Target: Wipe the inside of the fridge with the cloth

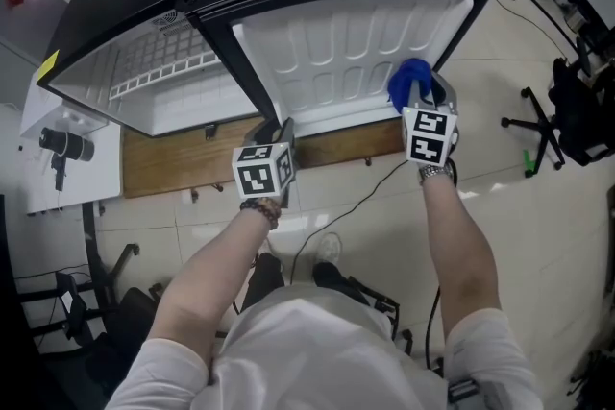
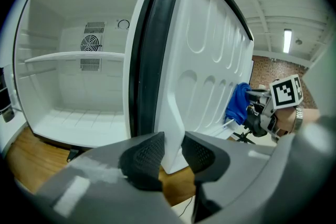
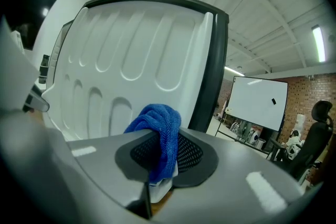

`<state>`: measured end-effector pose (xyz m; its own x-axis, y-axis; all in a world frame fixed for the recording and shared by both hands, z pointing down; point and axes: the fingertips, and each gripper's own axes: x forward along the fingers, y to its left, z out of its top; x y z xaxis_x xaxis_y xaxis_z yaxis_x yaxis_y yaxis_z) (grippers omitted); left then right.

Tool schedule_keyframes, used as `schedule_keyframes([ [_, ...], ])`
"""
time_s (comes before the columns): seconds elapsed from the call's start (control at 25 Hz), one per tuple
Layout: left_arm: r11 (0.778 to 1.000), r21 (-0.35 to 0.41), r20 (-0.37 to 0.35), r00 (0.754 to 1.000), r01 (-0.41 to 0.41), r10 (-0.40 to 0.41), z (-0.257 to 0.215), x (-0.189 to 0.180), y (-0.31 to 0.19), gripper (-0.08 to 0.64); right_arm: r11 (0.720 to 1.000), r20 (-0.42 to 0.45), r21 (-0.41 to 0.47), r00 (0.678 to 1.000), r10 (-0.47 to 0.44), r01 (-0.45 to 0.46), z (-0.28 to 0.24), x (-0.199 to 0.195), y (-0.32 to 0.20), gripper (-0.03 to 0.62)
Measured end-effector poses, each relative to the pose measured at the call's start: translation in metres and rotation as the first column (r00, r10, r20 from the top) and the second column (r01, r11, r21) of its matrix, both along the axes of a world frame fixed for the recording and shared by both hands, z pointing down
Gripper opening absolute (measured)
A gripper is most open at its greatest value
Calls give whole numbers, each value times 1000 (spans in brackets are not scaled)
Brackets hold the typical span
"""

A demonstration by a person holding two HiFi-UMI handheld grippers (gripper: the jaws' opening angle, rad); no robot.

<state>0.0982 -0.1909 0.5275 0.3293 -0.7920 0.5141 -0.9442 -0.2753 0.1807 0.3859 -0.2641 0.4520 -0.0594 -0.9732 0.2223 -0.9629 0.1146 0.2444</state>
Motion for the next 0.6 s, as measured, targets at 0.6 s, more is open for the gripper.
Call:
schedule_keyframes([
  [0.6,1000,-17,-9,1000,-6,6,0,0,0,112,982,92,96,981,-171,162,-37,-66,51,49],
])
